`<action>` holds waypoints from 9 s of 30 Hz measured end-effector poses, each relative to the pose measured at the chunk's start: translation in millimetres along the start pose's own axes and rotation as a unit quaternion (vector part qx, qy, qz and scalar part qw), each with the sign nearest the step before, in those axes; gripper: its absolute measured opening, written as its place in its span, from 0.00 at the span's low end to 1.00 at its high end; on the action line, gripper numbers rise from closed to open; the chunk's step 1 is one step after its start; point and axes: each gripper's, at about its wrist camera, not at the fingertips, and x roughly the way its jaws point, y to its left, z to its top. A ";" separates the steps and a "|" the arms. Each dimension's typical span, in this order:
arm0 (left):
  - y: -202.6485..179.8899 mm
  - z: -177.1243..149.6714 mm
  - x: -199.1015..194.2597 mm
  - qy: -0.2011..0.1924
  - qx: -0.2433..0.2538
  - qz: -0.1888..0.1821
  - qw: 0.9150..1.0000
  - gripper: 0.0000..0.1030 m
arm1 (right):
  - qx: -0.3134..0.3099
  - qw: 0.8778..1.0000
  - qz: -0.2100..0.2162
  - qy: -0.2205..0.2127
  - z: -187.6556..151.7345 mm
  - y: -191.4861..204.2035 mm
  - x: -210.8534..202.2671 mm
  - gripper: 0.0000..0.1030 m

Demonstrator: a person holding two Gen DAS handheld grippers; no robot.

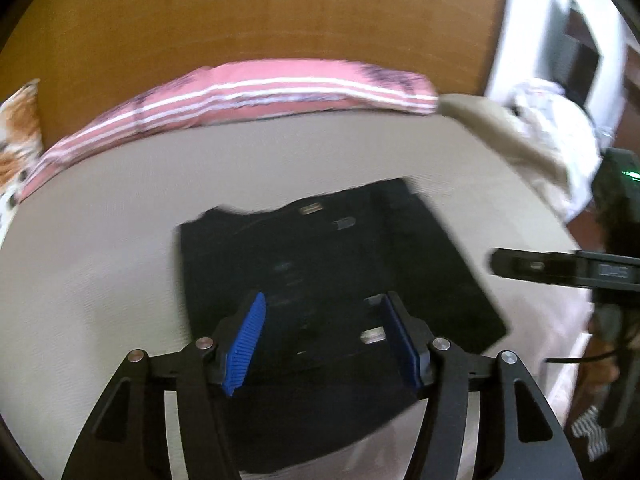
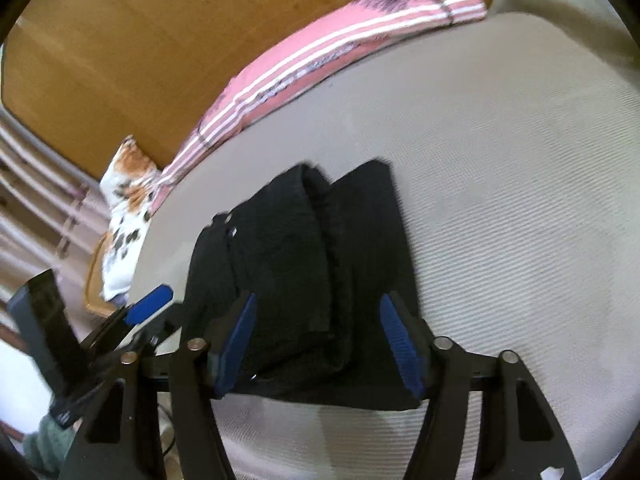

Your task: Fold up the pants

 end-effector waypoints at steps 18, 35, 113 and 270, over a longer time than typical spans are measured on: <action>21.2 -27.6 35.4 0.061 -0.030 0.016 0.998 0.64 | -0.031 0.997 0.022 0.060 30.5 -17.1 65.5 0.47; 27.8 -31.2 42.1 0.066 -0.044 0.005 0.997 0.66 | -0.018 0.979 0.169 0.108 52.2 -9.4 98.8 0.42; 4.5 -42.4 43.6 0.084 0.009 0.037 0.996 0.68 | 0.005 0.999 -0.052 0.011 -20.0 -29.4 -1.2 0.21; 179.5 75.9 35.3 0.030 -0.121 0.036 0.992 0.17 | -0.021 0.991 0.105 0.083 104.7 112.4 148.3 0.22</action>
